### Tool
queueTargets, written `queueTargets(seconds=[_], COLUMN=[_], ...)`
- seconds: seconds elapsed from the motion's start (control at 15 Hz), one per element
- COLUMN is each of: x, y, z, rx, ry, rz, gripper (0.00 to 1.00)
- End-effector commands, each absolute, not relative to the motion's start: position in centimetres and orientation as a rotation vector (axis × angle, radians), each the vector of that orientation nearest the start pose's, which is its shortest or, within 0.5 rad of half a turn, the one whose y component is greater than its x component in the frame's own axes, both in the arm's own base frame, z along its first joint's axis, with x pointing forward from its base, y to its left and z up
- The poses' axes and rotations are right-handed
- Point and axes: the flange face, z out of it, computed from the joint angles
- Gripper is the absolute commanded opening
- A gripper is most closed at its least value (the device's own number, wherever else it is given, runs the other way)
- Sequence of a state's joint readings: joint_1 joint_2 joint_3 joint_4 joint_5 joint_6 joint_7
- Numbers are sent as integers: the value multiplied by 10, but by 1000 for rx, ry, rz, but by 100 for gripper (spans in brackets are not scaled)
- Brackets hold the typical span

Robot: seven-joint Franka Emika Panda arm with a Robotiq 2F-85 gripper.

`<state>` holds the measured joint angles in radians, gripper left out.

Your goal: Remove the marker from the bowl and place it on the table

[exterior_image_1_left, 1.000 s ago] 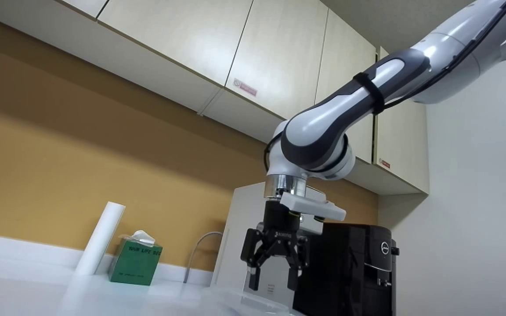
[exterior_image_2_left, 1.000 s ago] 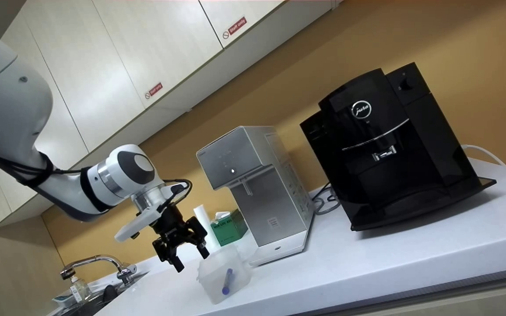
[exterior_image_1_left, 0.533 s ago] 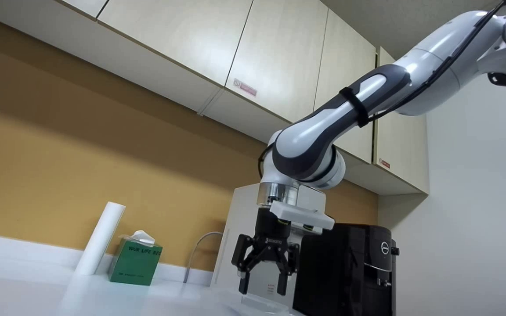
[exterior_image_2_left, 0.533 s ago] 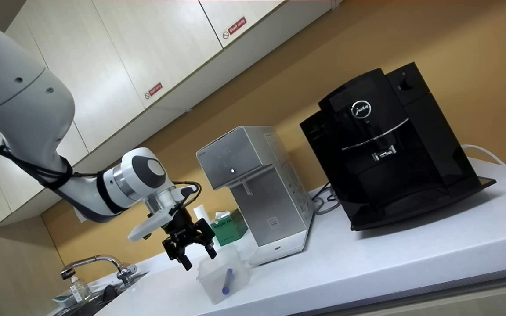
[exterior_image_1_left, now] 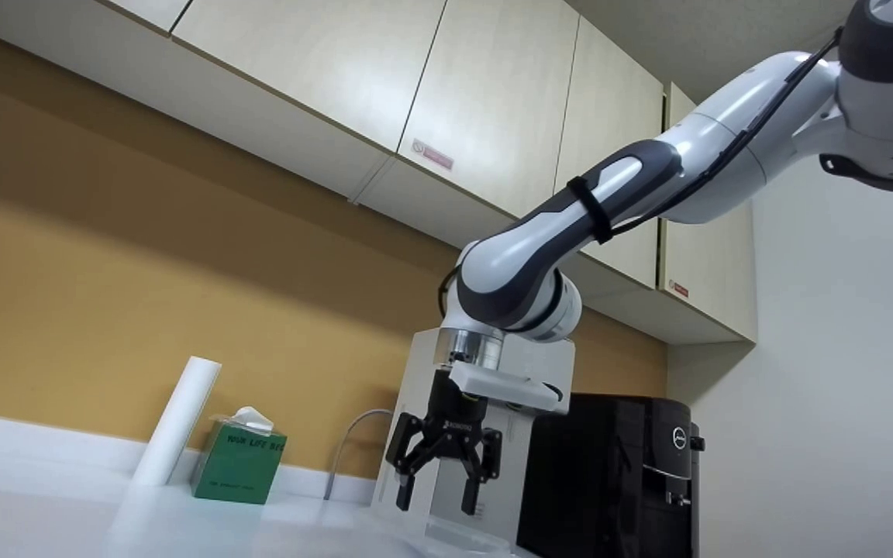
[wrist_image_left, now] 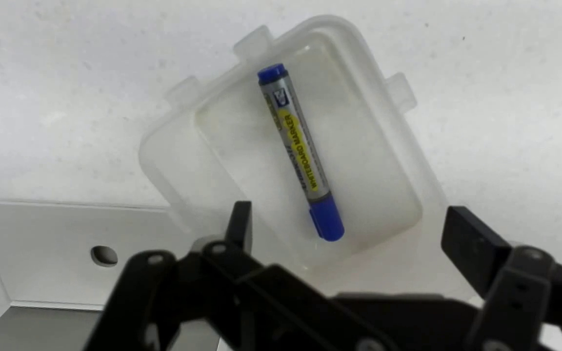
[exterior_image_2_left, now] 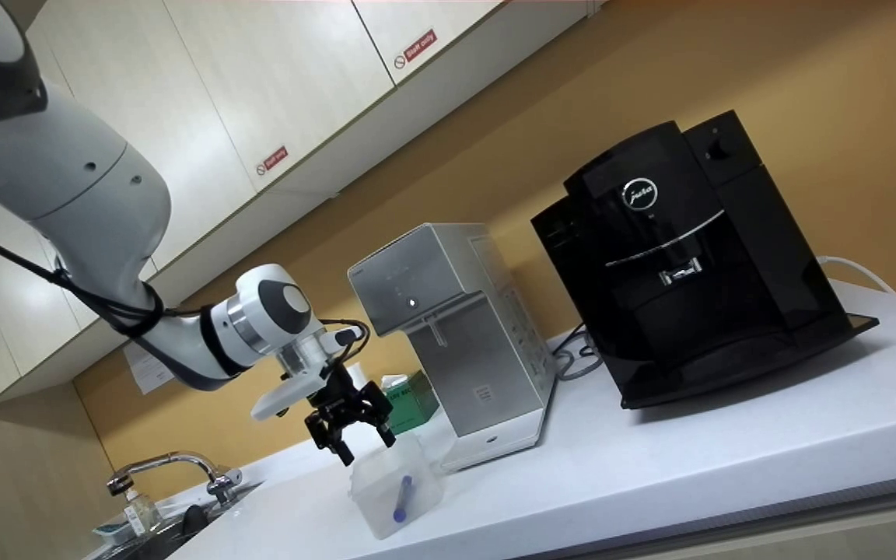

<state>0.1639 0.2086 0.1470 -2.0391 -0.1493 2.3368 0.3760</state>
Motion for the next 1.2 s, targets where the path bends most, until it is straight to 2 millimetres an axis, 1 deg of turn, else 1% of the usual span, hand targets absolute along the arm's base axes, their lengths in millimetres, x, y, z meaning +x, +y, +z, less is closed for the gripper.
queueTargets(seconds=[0.0, 0.2, 0.73, 1.13], x=[590, 599, 595, 588], y=[174, 164, 160, 153], z=[354, 349, 339, 323], rx=[-3200, -3207, -3219, -3227], ry=[29, 109, 189, 231], rz=[-208, -213, -170, -87], gripper=[100, 100, 100, 100])
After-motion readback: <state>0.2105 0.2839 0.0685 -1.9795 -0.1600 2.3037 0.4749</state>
